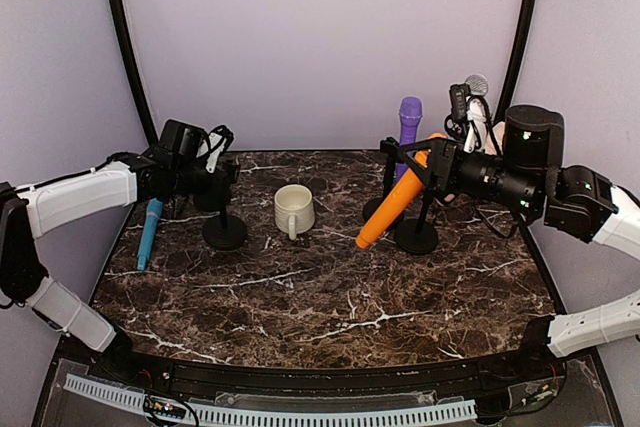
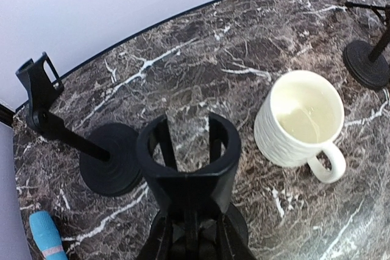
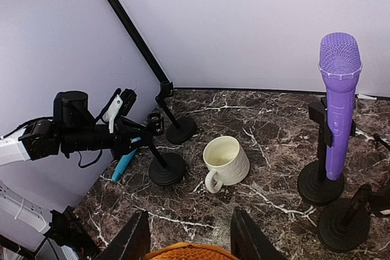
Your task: Remove the microphone from the stand
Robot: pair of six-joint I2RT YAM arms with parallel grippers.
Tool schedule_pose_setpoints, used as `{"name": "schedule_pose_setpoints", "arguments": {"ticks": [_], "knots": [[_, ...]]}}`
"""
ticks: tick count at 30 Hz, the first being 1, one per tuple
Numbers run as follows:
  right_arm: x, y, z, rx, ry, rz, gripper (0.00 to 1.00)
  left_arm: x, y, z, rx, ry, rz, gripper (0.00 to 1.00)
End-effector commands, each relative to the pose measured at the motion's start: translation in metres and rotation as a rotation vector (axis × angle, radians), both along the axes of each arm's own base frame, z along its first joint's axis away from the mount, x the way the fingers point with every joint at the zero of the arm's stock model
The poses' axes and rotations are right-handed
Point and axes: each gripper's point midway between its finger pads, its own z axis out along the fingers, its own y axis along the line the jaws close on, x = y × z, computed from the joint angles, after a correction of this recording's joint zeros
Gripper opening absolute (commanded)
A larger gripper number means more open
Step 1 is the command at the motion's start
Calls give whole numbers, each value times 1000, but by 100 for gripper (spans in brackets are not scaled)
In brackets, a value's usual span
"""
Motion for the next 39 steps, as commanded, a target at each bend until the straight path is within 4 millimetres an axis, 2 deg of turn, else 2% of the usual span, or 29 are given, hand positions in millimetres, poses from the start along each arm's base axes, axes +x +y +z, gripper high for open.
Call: {"name": "schedule_pose_setpoints", "arguments": {"ticks": [1, 2, 3, 6, 8, 11, 12, 13, 16, 19, 22, 32, 34, 35, 36, 37, 38, 39], "knots": [[1, 7, 12, 64, -20, 13, 15, 48, -15, 63, -108, -192, -19, 0], [1, 8, 12, 64, -20, 14, 15, 55, -13, 70, -112, -208, -14, 0], [2, 8, 10, 60, -17, 14, 15, 63, -14, 63, -104, -203, -11, 0], [2, 9, 11, 59, -16, 16, 15, 90, -8, 61, -104, -214, 18, 0], [2, 10, 11, 61, -16, 19, 16, 102, -8, 58, -126, -215, 13, 0], [2, 12, 10, 62, -13, 23, 15, 121, -14, 69, -170, -257, 3, 0], [2, 13, 9, 61, -11, 24, 15, 126, -15, 62, -173, -247, 7, 0], [2, 13, 9, 65, -10, 24, 15, 131, -16, 68, -182, -261, 8, 0], [2, 14, 7, 72, -3, 29, 15, 145, -15, 61, -200, -262, 30, 0], [1, 13, 5, 76, 1, 29, 15, 153, -18, 60, -240, -258, 19, 0], [1, 13, 4, 76, 4, 29, 15, 160, -19, 51, -268, -235, 20, 0], [2, 13, 1, 69, 7, 26, 15, 164, -14, 31, -233, -207, 45, 0], [2, 13, 1, 68, 8, 26, 15, 164, -12, 29, -223, -202, 48, 10], [2, 13, 2, 68, 8, 24, 15, 163, -12, 29, -220, -203, 44, 22], [2, 13, 2, 68, 8, 25, 15, 162, -12, 30, -218, -200, 42, 30], [2, 13, 2, 69, 8, 25, 15, 161, -12, 33, -218, -205, 36, 43], [2, 13, 2, 70, 7, 25, 15, 159, -12, 34, -216, -203, 34, 49], [2, 13, 2, 69, 7, 24, 15, 156, -12, 41, -218, -211, 28, 59]]}}
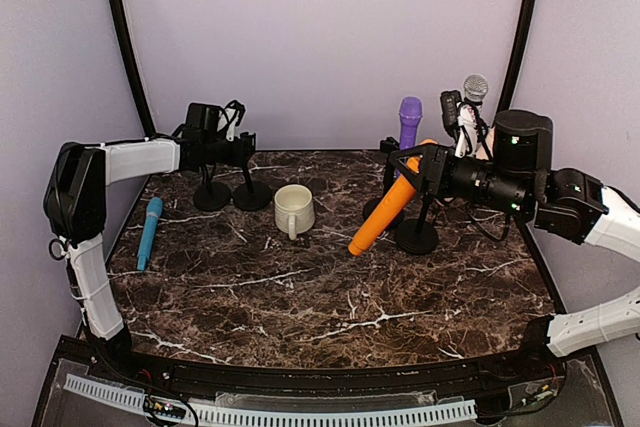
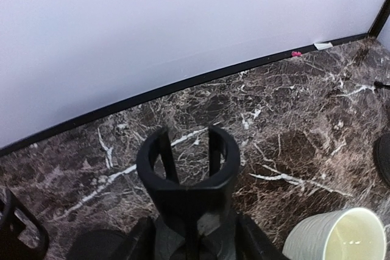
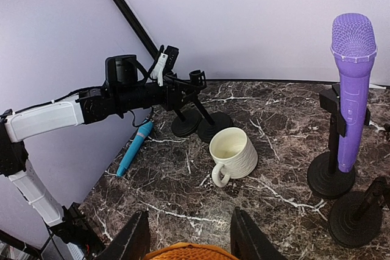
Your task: Remove the microphone from the stand
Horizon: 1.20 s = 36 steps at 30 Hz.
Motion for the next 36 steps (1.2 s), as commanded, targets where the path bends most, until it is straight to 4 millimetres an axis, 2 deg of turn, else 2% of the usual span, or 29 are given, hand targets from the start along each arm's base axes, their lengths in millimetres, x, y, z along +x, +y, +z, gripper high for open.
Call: {"name": "schedule_pose_setpoints", "arguments": {"ticks": [1, 3, 4, 5, 7, 10, 11, 12, 13, 14, 15, 16, 17, 19, 24, 32, 36], "knots": [[0, 1, 16, 58, -32, 0, 15, 3, 3, 53, -24, -118, -3, 63], [0, 1, 16, 57, -33, 1, 15, -9, 7, 72, -28, -146, -5, 72], [0, 0, 15, 56, -33, -1, 15, -13, 8, 75, -28, -150, -7, 77], [0, 1, 15, 54, -33, 0, 15, -20, 10, 71, -23, -141, -9, 79], [-1, 1, 14, 52, -31, 8, 15, -39, 14, 93, -31, -173, -20, 83], [-3, 5, 14, 51, -31, 31, 16, -67, 11, 106, -36, -166, -87, 85], [-3, 7, 13, 52, -30, 40, 16, -85, -2, 119, -41, -181, -169, 85], [-4, 10, 12, 52, -27, 53, 16, -98, -10, 116, -32, -158, -211, 85], [-5, 13, 10, 53, -25, 65, 16, -121, -34, 129, -26, -184, -307, 85], [-5, 17, 9, 58, -25, 79, 16, -136, -45, 126, -12, -162, -357, 85], [-5, 21, 7, 60, -23, 91, 16, -166, -76, 135, -16, -176, -470, 85], [-6, 24, 6, 64, -20, 103, 16, -185, -90, 133, -25, -149, -534, 85], [-6, 28, 4, 68, -16, 113, 16, -215, -115, 139, -77, -133, -640, 86], [-6, 34, 3, 82, -8, 134, 16, -261, -148, 144, -169, -78, -778, 86], [-11, 45, 8, 132, -9, 188, 16, -344, -209, 151, -334, 41, -992, 85], [-26, 55, 9, 151, -3, 293, 17, -367, -244, 132, -419, 170, -1063, 87], [-33, 59, 14, 171, -12, 338, 17, -368, -259, 131, -420, 178, -1082, 87]]}}
